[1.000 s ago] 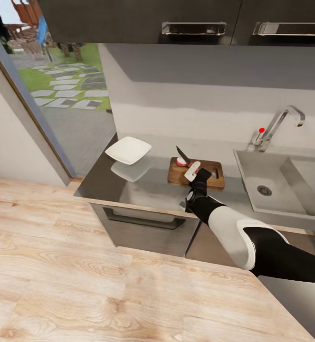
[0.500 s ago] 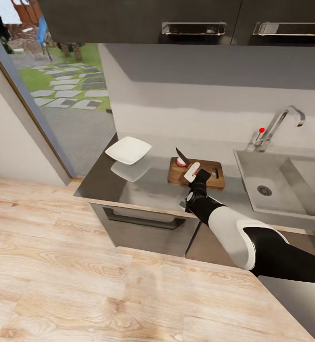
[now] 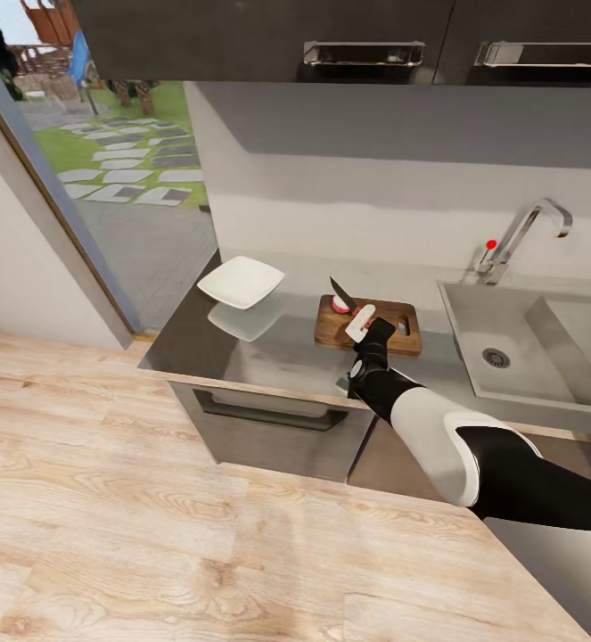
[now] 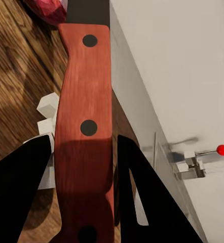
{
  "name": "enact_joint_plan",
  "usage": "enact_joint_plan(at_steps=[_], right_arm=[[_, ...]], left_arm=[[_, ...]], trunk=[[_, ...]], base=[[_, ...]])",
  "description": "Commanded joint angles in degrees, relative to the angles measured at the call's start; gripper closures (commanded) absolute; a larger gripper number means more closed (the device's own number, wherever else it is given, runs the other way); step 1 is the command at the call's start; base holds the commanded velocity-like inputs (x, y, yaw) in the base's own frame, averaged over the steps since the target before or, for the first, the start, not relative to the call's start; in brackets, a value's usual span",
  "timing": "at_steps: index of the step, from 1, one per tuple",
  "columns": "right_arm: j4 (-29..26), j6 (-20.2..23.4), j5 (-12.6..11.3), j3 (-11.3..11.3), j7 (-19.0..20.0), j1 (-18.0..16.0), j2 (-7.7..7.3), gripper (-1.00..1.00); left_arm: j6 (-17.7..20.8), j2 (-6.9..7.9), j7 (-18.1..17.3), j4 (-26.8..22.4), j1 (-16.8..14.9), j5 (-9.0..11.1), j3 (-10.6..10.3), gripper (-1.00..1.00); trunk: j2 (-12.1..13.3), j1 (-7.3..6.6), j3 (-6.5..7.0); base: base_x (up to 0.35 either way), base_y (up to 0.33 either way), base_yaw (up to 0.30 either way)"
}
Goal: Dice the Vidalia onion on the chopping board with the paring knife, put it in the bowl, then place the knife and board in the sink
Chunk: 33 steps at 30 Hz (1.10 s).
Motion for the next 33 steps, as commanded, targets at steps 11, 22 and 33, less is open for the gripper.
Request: enact_joint_plan(at_steps=[11, 22, 33], right_arm=[[0.0, 0.3, 0.6, -0.4, -0.2, 0.0, 0.03, 1.0], [0.0, 0.3, 0.6, -0.4, -0.2, 0.0, 0.03, 1.0], [0.6, 0.4, 0.5, -0.4, 2.8, 0.0, 0.03, 1.0]], left_arm=[[0.4, 0.02, 0.4, 0.4, 0.0, 0.1, -0.1, -1.0], [0.4, 0.03, 0.4, 0.4, 0.0, 0.1, -0.1, -1.0], [0.4, 0.03, 0.4, 0.6, 0.0, 0.1, -0.1, -1.0]], trunk=[[-0.1, 0.04, -0.09], [-0.1, 0.04, -0.09], [-0.1, 0.04, -0.09]], base=[[0.0, 0.0, 0.0], [0.0, 0.0, 0.0], [0.0, 0.0, 0.0]])
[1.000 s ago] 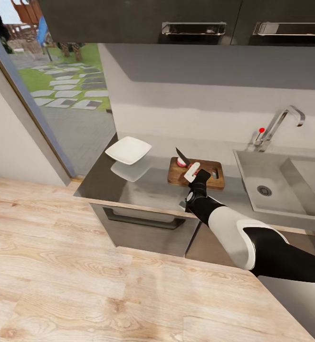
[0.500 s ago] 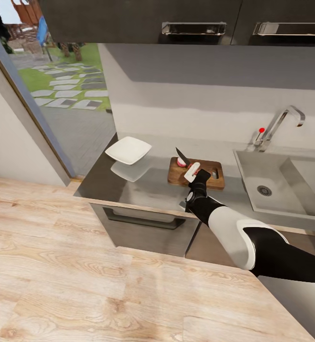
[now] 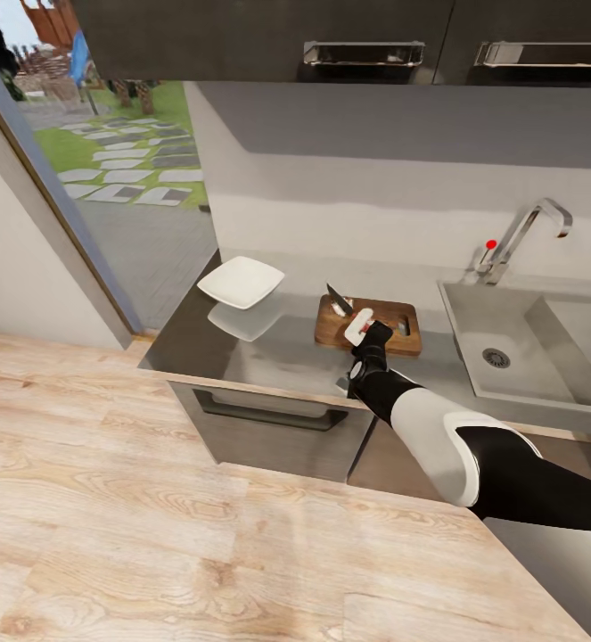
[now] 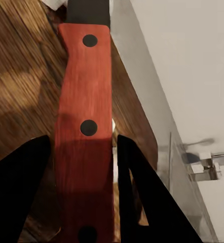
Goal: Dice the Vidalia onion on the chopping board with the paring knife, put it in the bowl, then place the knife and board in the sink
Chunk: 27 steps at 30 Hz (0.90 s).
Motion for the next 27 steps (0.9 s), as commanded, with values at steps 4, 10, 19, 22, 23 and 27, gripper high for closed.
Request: enact_joint_plan(at_steps=[4, 10, 19, 22, 23, 27], right_arm=[[0.0, 0.3, 0.6, -0.4, 0.0, 0.0, 0.03, 1.0], [-0.2, 0.3, 0.6, -0.4, -0.1, 0.0, 0.03, 1.0], [-1.8, -0.1, -2.5, -2.5, -0.2, 0.0, 0.03, 1.0], [-7.8, 0.2, -6.9, -3.7, 1.0, 0.0, 0.03, 1.0], [-11.8, 0.6, -9.3, -3.8, 3.7, 0.0, 0.03, 1.0], [-19.9, 4.7, -13.3, -4.0, 12.6, 0.0, 0.03, 1.0]], left_arm=[[0.3, 0.03, 0.4, -0.2, 0.0, 0.1, -0.1, -1.0], [0.3, 0.03, 0.4, -0.1, 0.0, 0.1, -0.1, -1.0], [0.3, 0.03, 0.4, -0.1, 0.0, 0.1, -0.1, -1.0], [0.3, 0.03, 0.4, -0.1, 0.0, 0.1, -0.1, -1.0], [0.3, 0.03, 0.4, -0.1, 0.0, 0.1, -0.1, -1.0], [0.4, 0.03, 0.4, -0.2, 0.0, 0.1, -0.1, -1.0]], trunk=[[-0.1, 0.03, -0.09], [-0.1, 0.03, -0.09], [-0.1, 0.03, -0.09], [-0.1, 0.03, -0.09], [-0.1, 0.03, -0.09], [-0.1, 0.03, -0.09]], base=[[0.0, 0.0, 0.0], [0.0, 0.0, 0.0], [0.0, 0.0, 0.0], [0.0, 0.0, 0.0], [0.0, 0.0, 0.0], [0.0, 0.0, 0.0]])
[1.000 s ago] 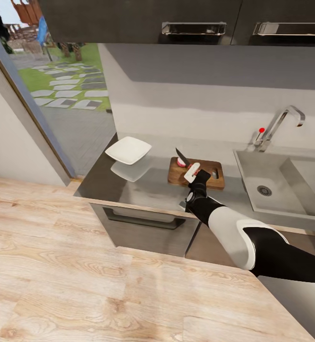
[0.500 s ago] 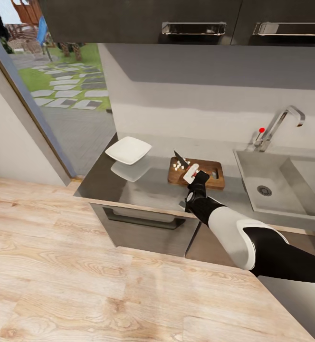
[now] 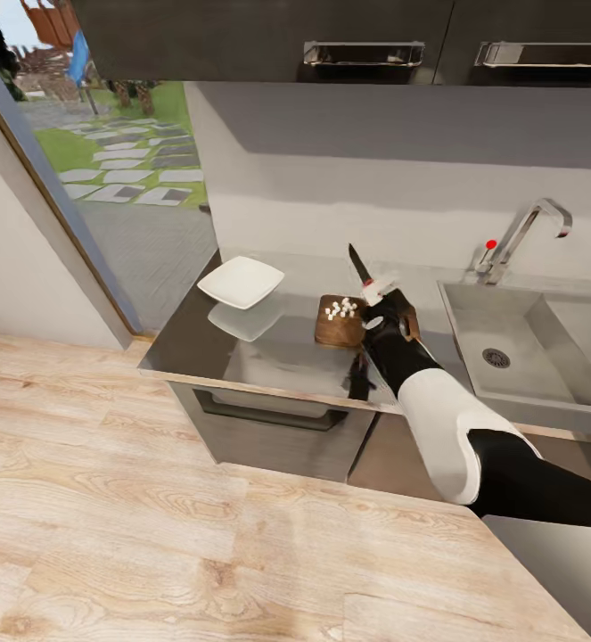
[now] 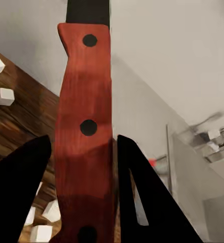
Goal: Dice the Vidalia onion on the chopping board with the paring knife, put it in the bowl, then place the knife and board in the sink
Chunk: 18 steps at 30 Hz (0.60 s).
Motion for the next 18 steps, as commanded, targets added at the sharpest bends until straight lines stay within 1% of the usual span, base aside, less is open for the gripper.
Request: enact_joint_plan(at_steps=[1, 3, 4, 6, 7, 8, 9, 11, 12, 13, 14, 15, 18], right_arm=[[-1.4, 1.1, -0.5, -0.5, 2.0, 0.0, 0.05, 1.0], [-4.7, 3.7, -3.8, -1.7, 8.6, 0.0, -0.21, 1.0], [-5.8, 4.9, -4.8, -2.0, 10.8, 0.0, -0.98, 1.0], [-8.6, 7.9, -7.3, -2.4, 17.1, 0.0, -3.53, 1.0], [-9.7, 8.7, -8.5, -2.8, 19.9, 0.0, -5.11, 1.0], [-10.3, 9.3, -9.6, -3.7, 22.3, 0.0, -6.98, 1.0], [-10.5, 9.7, -10.5, -4.7, 24.0, 0.0, -8.49, 1.0], [-10.8, 10.5, -13.3, -8.0, 29.1, 0.0, -13.09, 1.0], [-10.7, 10.7, -14.1, -9.1, 31.4, 0.0, -15.35, 1.0], [-10.4, 10.8, -14.5, -9.6, 33.1, 0.0, -17.31, 1.0], [-10.3, 10.8, -14.7, -9.9, 34.0, 0.0, -18.55, 1.0], [-10.2, 10.8, -14.9, -10.0, 34.5, 0.0, -19.23, 1.0], [-9.2, 10.9, -14.9, -10.2, 34.9, 0.0, -20.4, 1.0]], left_arm=[[0.4, 0.03, 0.4, -0.2, 0.0, 0.1, -0.2, -1.0], [0.4, -0.01, 0.4, -0.2, 0.0, 0.1, -0.2, -1.0], [0.4, -0.03, 0.4, -0.2, 0.0, 0.1, -0.2, -1.0], [0.4, -0.05, 0.4, -0.1, 0.0, 0.1, -0.2, -1.0], [0.4, -0.05, 0.4, -0.1, 0.0, 0.1, -0.2, -1.0], [0.4, -0.06, 0.4, -0.1, 0.0, 0.1, -0.2, -1.0], [0.4, -0.06, 0.4, -0.1, 0.0, 0.1, -0.2, -1.0], [0.4, -0.06, 0.4, 0.1, 0.0, 0.1, -0.2, -1.0], [0.4, -0.09, 0.4, 0.2, 0.0, 0.1, -0.2, -1.0], [0.4, -0.12, 0.4, 0.2, 0.0, 0.1, -0.2, -1.0], [0.4, -0.13, 0.4, 0.2, 0.0, 0.1, -0.2, -1.0], [0.4, -0.14, 0.4, 0.2, 0.0, 0.1, -0.2, -1.0], [0.4, -0.21, 0.4, 0.1, 0.0, 0.1, -0.2, -1.0]], trunk=[[-0.1, 0.04, -0.09], [-0.1, 0.04, -0.09], [-0.1, 0.04, -0.09], [-0.1, 0.04, -0.09], [-0.1, 0.04, -0.09], [-0.1, 0.04, -0.09], [-0.1, 0.04, -0.09], [-0.1, 0.04, -0.09], [-0.1, 0.04, -0.09], [-0.1, 0.04, -0.09], [-0.1, 0.04, -0.09], [-0.1, 0.04, -0.09], [-0.1, 0.04, -0.09]], base=[[0.0, 0.0, 0.0], [0.0, 0.0, 0.0], [0.0, 0.0, 0.0], [0.0, 0.0, 0.0], [0.0, 0.0, 0.0], [0.0, 0.0, 0.0], [0.0, 0.0, 0.0], [0.0, 0.0, 0.0], [0.0, 0.0, 0.0], [0.0, 0.0, 0.0], [0.0, 0.0, 0.0], [0.0, 0.0, 0.0], [0.0, 0.0, 0.0]])
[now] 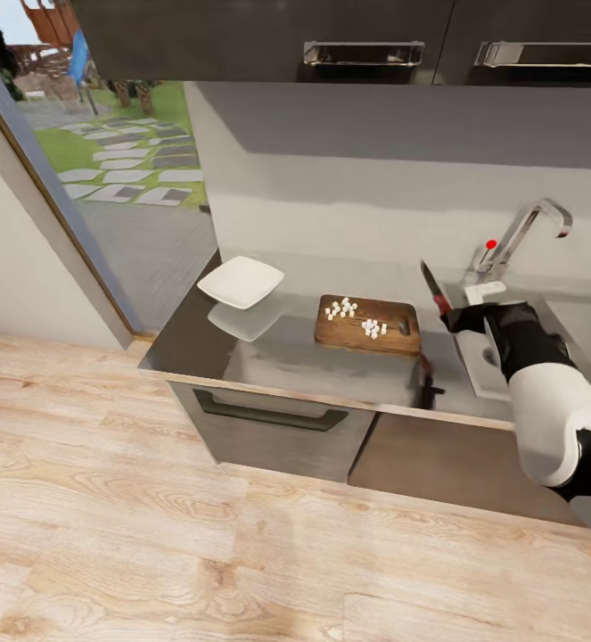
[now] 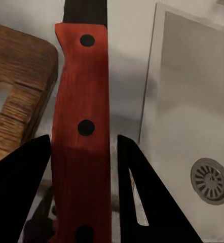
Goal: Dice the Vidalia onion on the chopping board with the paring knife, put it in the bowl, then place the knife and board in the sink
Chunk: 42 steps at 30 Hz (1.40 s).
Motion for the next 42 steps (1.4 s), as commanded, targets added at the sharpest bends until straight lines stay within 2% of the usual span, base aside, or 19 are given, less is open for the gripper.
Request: enact_joint_plan(at_steps=[1, 5, 8, 12, 15, 21, 25, 27, 30, 42], right_arm=[[0.4, 0.1, 0.5, -0.3, 0.6, -0.1, -0.32, 1.0], [3.0, -0.2, 0.5, -0.4, 0.4, -0.1, -2.09, 1.0], [5.4, -0.5, 0.2, -1.2, 0.4, -0.1, -3.24, 1.0], [6.4, -0.7, 0.0, -6.1, 0.5, -0.1, -3.92, 1.0], [6.8, -1.3, 0.0, -7.3, 0.5, -0.1, -4.07, 1.0], [10.6, -4.1, 0.0, -7.7, 0.3, 0.3, -4.68, 1.0], [14.3, -10.6, 0.0, -7.7, -0.8, 0.3, -4.79, 1.0], [16.2, -12.3, 0.0, -7.7, -3.4, 0.3, -4.8, 1.0], [17.0, -12.8, 0.0, -7.7, -5.1, 0.3, -4.74, 1.0], [21.5, -13.0, 0.0, -7.8, -6.2, 0.3, -4.8, 1.0]], left_arm=[[0.4, -0.01, 0.4, -0.2, 0.0, 0.1, -0.2, -1.0], [0.4, -0.26, 0.6, -0.1, 0.0, 0.1, -0.2, -1.0], [0.4, -1.24, 0.7, -0.1, 0.0, 0.1, -0.2, -1.0], [0.4, -1.97, 0.7, -0.1, 0.0, 0.1, -0.2, -1.0], [0.4, -2.13, 0.7, 0.0, 0.0, 0.1, -0.2, -1.0], [0.4, -2.18, 0.8, -0.2, 0.0, 0.1, -0.2, -1.0], [0.4, -2.15, 0.9, -0.3, 0.0, 0.1, -0.2, -1.0], [0.4, -2.12, 0.9, -0.2, 0.0, 0.1, -0.1, -1.0], [0.4, -2.11, 0.9, -0.1, 0.0, 0.1, -0.1, -1.0], [0.4, -2.02, 0.9, 0.0, 0.0, 0.1, -0.2, -1.0]], trunk=[[-0.1, 0.04, -0.09], [-0.1, 0.04, -0.09], [-0.1, 0.04, -0.03], [-0.1, 0.04, 0.09], [-0.1, 0.04, 0.18], [-0.1, 0.04, 0.24], [-0.1, 0.04, 0.24], [-0.1, 0.04, 0.24], [-0.1, 0.04, 0.24], [-0.1, 0.04, 0.24]], base=[[0.0, 0.0, 0.0], [0.0, 0.0, -0.04], [0.0, 0.0, -0.2], [0.0, 0.0, -0.245], [0.0, 0.0, -0.242], [0.005, 0.0, -0.12], [0.19, -0.048, -0.007], [0.279, -0.096, -0.001], [0.292, -0.096, 0.0], [0.223, -0.163, 0.0]])
